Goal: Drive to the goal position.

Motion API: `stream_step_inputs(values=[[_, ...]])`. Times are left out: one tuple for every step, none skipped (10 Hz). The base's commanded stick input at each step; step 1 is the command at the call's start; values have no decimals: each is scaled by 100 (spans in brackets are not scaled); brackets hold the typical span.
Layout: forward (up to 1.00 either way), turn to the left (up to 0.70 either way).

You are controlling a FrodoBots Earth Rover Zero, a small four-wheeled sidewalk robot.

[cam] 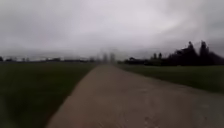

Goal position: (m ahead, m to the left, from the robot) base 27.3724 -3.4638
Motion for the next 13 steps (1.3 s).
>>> stream_step_inputs(values=[[85,0],[85,1],[85,17],[85,34],[85,34],[85,33],[85,21],[85,6],[85,0],[85,0],[85,0],[85,0],[85,0]])
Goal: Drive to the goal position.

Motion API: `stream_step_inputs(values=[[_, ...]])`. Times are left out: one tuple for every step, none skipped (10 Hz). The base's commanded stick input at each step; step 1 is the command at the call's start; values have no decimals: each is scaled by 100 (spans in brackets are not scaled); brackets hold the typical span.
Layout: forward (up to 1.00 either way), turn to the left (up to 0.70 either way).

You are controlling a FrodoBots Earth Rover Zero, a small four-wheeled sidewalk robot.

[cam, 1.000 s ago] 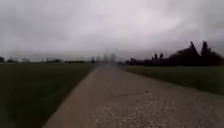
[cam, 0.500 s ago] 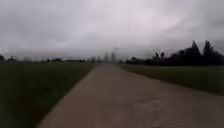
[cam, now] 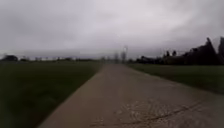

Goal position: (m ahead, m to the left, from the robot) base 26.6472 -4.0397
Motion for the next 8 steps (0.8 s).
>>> stream_step_inputs(values=[[85,0],[85,0],[85,0],[85,0],[85,0],[85,0],[85,0],[85,0]])
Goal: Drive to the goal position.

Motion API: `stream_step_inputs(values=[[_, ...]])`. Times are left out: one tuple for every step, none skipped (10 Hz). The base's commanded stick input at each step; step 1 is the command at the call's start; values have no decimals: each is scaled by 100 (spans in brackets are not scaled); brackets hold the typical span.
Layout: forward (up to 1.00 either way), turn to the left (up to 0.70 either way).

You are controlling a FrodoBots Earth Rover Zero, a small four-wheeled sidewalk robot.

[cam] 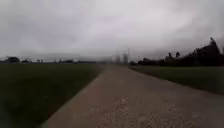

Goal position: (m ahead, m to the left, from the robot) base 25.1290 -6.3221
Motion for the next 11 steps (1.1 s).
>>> stream_step_inputs(values=[[85,0],[85,0],[85,0],[85,0],[85,0],[85,0],[85,0],[85,0],[85,0],[85,0],[85,0]])
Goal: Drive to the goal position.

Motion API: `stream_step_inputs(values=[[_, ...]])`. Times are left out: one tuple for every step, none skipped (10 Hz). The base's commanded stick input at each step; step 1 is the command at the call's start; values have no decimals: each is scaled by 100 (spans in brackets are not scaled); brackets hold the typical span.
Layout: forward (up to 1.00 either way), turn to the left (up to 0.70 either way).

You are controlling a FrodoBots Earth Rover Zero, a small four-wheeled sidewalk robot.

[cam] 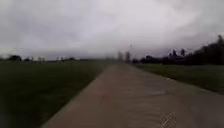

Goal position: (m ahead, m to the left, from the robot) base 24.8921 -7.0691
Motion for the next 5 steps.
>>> stream_step_inputs(values=[[85,0],[85,0],[85,0],[85,0],[85,0]])
